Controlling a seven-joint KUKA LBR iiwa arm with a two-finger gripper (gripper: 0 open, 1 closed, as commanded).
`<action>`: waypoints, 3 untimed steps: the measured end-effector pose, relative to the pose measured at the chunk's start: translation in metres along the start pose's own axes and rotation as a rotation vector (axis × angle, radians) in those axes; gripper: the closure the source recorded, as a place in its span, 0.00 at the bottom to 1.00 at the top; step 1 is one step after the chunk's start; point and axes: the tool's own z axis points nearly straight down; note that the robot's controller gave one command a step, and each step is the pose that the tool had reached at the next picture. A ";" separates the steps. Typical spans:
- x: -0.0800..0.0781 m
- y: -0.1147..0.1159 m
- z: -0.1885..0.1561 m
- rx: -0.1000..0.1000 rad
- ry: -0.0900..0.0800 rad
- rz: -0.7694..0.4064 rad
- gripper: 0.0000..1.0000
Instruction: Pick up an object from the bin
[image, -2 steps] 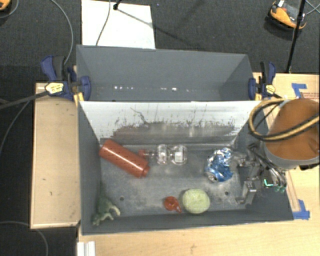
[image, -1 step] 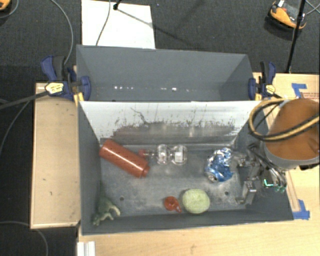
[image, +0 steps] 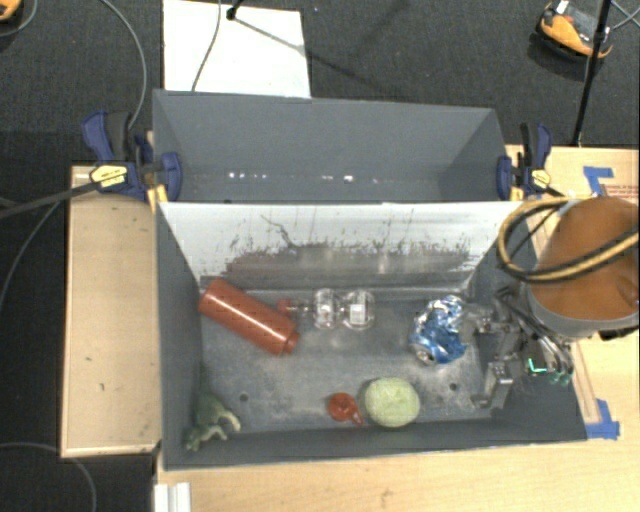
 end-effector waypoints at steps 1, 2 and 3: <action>0.000 0.000 0.000 0.000 0.000 -0.001 0.00; -0.046 -0.009 0.042 0.002 -0.010 -0.009 0.00; -0.064 -0.013 0.064 0.002 -0.006 -0.016 1.00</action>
Offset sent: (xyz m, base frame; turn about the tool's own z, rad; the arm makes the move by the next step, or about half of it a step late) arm 0.0621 -0.0118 -0.0668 -0.0153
